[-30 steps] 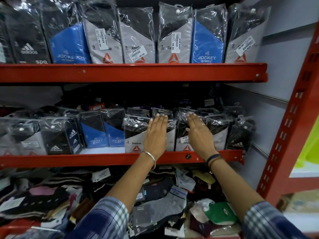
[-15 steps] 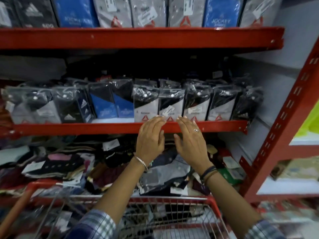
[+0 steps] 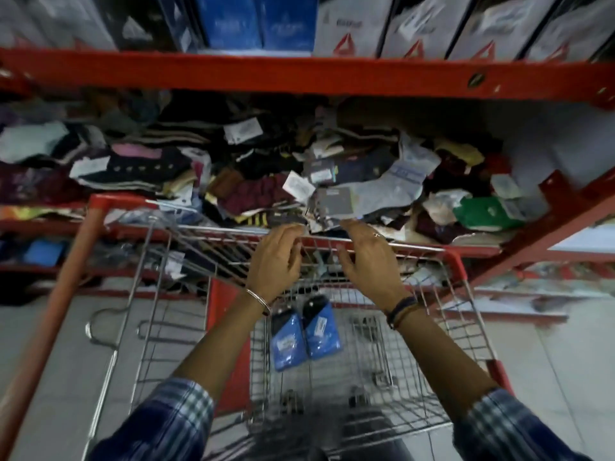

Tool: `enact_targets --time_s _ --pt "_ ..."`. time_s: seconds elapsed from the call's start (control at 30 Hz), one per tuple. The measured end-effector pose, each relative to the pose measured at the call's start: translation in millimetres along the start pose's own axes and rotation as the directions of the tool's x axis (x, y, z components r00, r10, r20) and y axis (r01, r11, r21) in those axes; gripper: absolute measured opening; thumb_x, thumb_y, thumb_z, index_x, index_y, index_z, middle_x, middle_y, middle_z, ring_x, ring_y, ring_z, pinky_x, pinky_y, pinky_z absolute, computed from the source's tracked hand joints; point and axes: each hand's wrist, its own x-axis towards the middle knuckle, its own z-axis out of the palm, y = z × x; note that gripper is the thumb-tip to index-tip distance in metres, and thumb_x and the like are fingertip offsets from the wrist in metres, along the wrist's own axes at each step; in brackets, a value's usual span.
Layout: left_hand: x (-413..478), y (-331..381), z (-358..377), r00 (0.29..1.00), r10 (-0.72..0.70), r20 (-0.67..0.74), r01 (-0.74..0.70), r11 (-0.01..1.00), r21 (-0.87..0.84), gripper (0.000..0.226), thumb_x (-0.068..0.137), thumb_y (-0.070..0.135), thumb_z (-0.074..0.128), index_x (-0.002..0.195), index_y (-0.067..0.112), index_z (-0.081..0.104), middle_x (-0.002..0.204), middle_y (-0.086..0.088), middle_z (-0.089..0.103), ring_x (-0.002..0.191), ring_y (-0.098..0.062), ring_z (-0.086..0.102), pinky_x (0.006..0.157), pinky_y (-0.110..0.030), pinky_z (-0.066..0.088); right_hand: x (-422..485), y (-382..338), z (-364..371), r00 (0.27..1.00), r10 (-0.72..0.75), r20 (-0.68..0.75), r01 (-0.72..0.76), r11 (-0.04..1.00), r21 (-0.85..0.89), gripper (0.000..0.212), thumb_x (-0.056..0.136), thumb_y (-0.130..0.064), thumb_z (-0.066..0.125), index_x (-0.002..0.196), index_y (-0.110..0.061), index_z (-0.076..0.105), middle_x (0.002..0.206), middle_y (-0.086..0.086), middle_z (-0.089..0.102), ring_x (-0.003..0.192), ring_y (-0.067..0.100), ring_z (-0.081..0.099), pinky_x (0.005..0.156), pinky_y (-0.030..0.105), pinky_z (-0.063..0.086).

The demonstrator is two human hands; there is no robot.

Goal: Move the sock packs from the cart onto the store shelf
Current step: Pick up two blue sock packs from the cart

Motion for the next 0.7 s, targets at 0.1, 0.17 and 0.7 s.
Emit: enact_targets --time_s 0.1,0.17,0.7 --pt "-31.2 -31.2 21.7 0.989 -0.082 0.120 0.084 0.996 -0.008 0.030 0.084 0.014 0.040 0.105 0.004 0.059 0.102 -0.014 0.064 0.094 -0.028 0.058 0.081 -0.037 0.048 -15.1 1.6 39.3 0.992 0.046 0.120 -0.045 0.999 -0.015 0.038 0.077 -0.005 0.068 0.113 0.003 0.060 0.105 0.023 0.067 0.093 0.037 0.065 0.079 0.041 0.054" --pt "-49.6 -50.1 37.9 0.972 -0.141 0.186 0.145 0.989 -0.004 0.029 0.082 0.012 0.040 0.103 0.004 0.059 0.100 -0.015 0.065 0.093 -0.030 0.058 0.079 -0.036 0.049 -23.5 7.6 67.4 0.965 0.085 0.247 -0.081 0.996 -0.028 0.041 0.081 -0.009 0.064 0.120 -0.001 0.057 0.115 0.020 0.064 0.101 0.035 0.062 0.084 0.040 0.052" --pt "-128.0 -168.1 188.0 0.462 -0.452 0.763 0.516 0.836 0.184 0.083 0.076 0.015 0.071 0.142 0.001 0.021 0.146 -0.023 0.027 0.131 -0.038 0.032 0.108 -0.036 0.030 -32.6 79.8 249.5 0.518 0.251 0.817 -0.200 0.965 -0.169 0.071 0.089 -0.028 0.059 0.146 -0.009 0.021 0.152 0.013 0.028 0.135 0.030 0.031 0.112 0.038 0.029"
